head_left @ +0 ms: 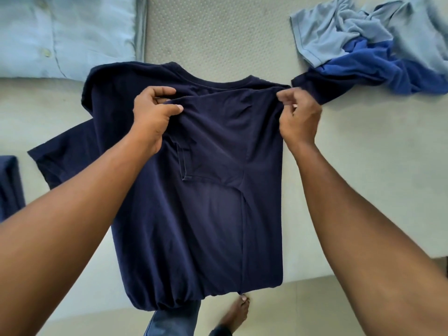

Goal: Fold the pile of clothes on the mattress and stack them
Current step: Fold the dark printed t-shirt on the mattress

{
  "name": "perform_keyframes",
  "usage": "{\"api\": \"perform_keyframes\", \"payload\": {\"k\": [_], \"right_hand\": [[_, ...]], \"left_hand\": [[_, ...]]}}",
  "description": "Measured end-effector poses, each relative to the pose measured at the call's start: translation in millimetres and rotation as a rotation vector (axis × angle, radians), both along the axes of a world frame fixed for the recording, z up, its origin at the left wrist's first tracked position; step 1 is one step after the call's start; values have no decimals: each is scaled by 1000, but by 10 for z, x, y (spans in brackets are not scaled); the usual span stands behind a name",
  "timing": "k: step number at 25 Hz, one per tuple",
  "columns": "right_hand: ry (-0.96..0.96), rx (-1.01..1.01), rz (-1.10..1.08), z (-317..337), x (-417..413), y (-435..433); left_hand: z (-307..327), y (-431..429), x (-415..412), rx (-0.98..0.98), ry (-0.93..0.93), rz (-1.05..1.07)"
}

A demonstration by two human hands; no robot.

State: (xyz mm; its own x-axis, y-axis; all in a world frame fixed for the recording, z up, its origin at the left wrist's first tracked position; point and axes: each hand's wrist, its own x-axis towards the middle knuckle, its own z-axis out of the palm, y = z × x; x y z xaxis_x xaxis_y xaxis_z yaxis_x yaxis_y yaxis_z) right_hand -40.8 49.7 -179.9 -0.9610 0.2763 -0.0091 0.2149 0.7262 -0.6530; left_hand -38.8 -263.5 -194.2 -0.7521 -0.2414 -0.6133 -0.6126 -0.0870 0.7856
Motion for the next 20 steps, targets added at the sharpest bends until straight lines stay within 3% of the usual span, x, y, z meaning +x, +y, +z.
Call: {"api": "perform_keyframes", "payload": {"k": [2, 3, 5, 7, 8, 10, 12, 14, 17, 20], "right_hand": [[-245, -3, 84, -54, 14, -18], [-261, 40, 71, -20, 10, -31], [-50, 113, 24, 167, 113, -174], [165, 101, 171, 283, 436, -515], [162, 53, 308, 297, 671, -751], [-54, -8, 486, 200, 1109, -1207], [-239, 110, 531, -29, 1395, -1506], [-165, 185, 480, -182, 1467, -1617], [-17, 22, 516, -124, 1469, -1617], [-118, -141, 665, -18, 1625, -1541]], "left_hand": [[29, -9, 71, 32, -33, 20], [42, -10, 104, 17, -77, -4], [63, -12, 126, -9, -174, -80], [102, -36, 75, 50, -273, -103], [133, -57, 39, 94, -315, -108], [200, -78, -29, 150, -353, -117], [179, -77, -74, 115, -308, -70], [115, -56, -82, 15, -207, -51], [45, -70, -53, -139, -117, -50], [-18, -100, 9, -213, -111, -12]]}}
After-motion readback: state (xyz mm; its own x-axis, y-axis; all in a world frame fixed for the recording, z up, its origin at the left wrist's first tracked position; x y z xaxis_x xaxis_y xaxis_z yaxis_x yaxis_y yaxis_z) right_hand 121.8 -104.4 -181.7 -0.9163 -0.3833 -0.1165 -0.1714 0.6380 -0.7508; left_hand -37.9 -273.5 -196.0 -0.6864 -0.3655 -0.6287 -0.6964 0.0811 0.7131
